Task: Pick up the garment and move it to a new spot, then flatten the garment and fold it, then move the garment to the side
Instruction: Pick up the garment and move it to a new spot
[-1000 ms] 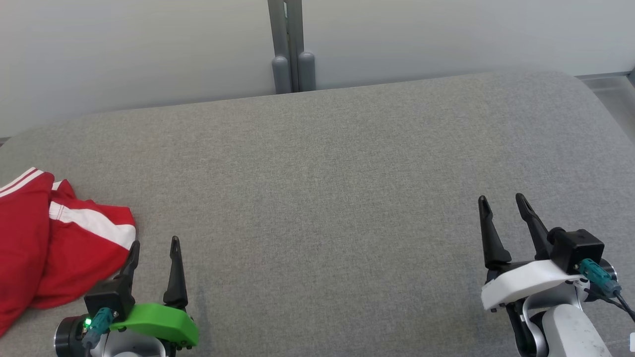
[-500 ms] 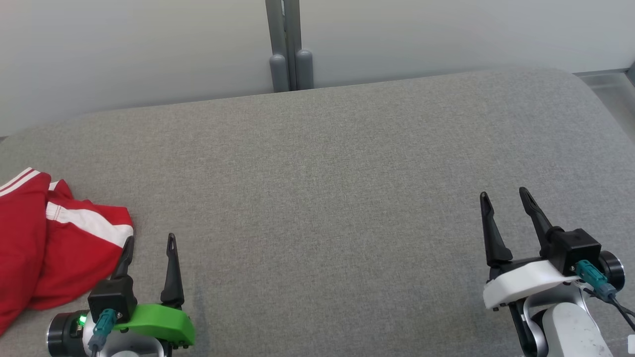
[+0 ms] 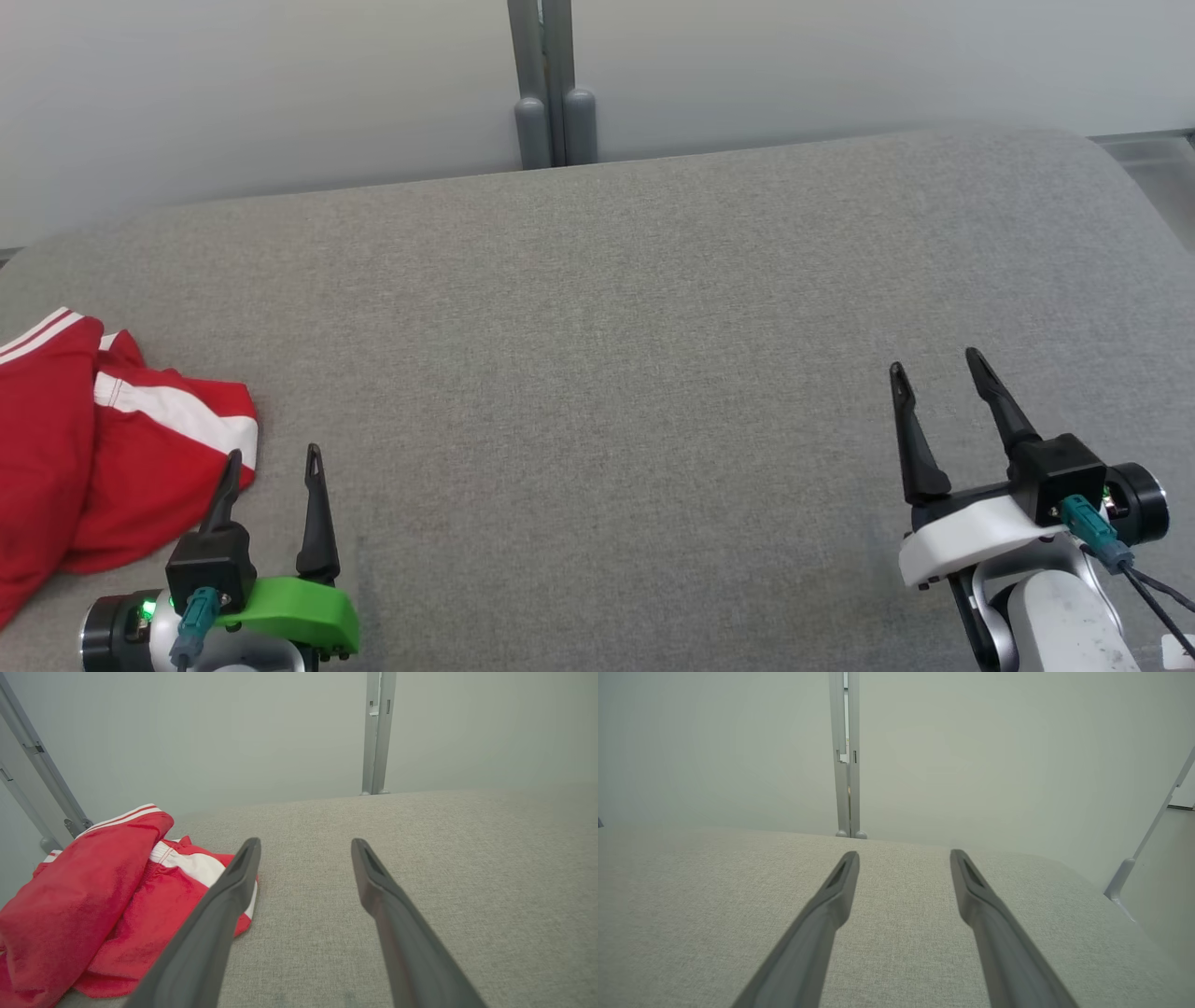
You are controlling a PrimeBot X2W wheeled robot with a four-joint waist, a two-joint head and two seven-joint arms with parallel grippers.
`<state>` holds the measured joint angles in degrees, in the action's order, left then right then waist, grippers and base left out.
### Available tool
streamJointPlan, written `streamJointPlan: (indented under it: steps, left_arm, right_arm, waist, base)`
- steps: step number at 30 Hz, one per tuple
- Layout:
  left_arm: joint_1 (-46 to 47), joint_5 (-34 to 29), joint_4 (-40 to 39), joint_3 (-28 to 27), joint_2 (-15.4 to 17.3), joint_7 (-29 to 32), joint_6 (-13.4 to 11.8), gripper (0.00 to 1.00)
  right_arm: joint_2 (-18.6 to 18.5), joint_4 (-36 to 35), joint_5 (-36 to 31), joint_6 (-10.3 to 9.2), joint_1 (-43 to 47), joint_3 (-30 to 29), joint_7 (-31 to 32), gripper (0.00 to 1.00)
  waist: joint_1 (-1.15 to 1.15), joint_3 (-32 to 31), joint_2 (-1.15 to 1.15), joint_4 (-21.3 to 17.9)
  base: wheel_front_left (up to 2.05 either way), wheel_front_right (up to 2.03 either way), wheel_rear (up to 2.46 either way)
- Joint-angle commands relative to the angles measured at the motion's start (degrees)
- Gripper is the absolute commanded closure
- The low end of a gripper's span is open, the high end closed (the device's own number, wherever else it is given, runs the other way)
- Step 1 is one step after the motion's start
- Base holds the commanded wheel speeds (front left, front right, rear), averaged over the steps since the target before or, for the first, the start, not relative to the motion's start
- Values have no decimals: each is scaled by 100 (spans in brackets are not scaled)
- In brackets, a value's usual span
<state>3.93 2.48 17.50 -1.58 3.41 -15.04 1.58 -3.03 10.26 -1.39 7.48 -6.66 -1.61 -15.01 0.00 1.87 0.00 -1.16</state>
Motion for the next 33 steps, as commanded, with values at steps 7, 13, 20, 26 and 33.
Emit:
streamJointPlan:
  steps: [7, 13, 20, 26, 33]
  left_arm:
    - [99, 57, 75, -75, -23, -12, -49, 0]
    - [-9, 180, 193, -221, -42, -11, -113, 0]
    - [-283, 234, 389, -484, -46, -10, -116, 0]
    - [-503, 375, 450, -737, -47, -9, 25, 0]
    - [-394, 507, 537, -709, -48, -9, 98, 0]
  right_arm:
    - [-46, 21, 34, 1, -137, 432, -24, 0]
    - [-135, 122, 127, 0, -307, 1005, -23, 0]
    - [-116, 319, 340, 0, -432, 1611, -24, 0]
    - [-74, 457, 453, -1, -487, 1907, -23, 0]
    - [-162, 568, 513, -1, -378, 1870, -24, 0]
  waist:
    - [0, 171, 0, 864]
    - [0, 229, 0, 1903]
    - [0, 155, 0, 2912]
    - [0, 152, 0, 3180]
    - [0, 175, 0, 3171]
  base:
    - [0, 0, 0]
    - [0, 0, 0]
    - [0, 0, 0]
    - [0, 0, 0]
    - [0, 0, 0]
